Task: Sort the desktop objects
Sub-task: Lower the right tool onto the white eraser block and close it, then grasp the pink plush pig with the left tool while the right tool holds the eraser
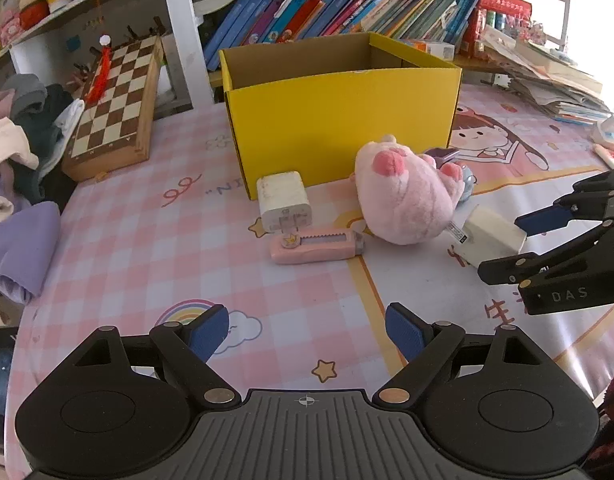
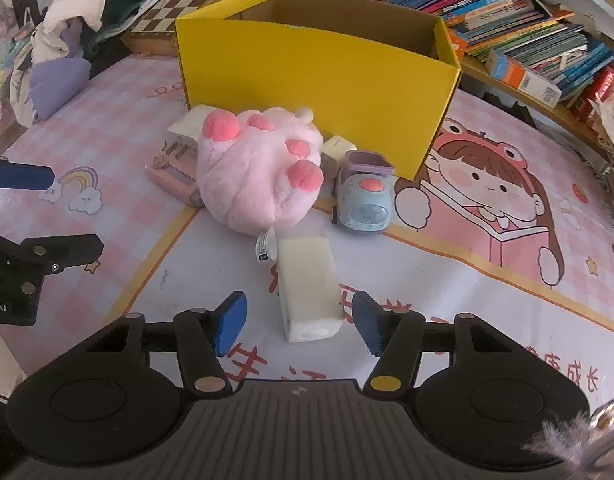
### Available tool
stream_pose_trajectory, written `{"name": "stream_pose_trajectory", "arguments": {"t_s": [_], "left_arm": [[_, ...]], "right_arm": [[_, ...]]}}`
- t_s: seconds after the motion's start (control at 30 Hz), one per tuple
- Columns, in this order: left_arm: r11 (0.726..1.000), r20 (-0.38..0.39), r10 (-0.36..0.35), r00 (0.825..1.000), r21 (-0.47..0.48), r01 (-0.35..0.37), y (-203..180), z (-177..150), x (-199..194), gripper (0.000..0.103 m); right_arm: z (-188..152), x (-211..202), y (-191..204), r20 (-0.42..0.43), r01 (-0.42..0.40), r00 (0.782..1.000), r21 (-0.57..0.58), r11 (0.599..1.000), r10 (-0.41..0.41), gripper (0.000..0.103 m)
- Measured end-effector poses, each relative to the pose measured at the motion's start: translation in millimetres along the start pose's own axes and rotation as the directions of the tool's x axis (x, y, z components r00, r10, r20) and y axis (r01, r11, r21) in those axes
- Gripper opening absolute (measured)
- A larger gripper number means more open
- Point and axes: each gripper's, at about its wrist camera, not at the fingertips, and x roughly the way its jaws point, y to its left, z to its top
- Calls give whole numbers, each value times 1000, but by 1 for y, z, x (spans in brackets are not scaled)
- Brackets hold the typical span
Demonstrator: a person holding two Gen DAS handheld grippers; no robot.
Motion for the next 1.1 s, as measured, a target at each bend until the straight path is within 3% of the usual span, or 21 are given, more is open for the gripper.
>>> {"name": "stream_pose_trajectory", "arguments": {"t_s": [0.33,0.77,1.1], "left_arm": [[1000,-4,7,1000,-2,-7,-9,7,8,88],[996,20,-75,997,56,74,-43,31,31,88],[990,31,-95,995,111,91,-66,44,50,88]], "right_arm": [[7,8,-13,-5,-49,999,-5,999,49,26],[0,-2,-49,27,-16,1000,23,1000,15,23],[-8,-5,-64,21,-14,1000,28,1000,14,23]]}}
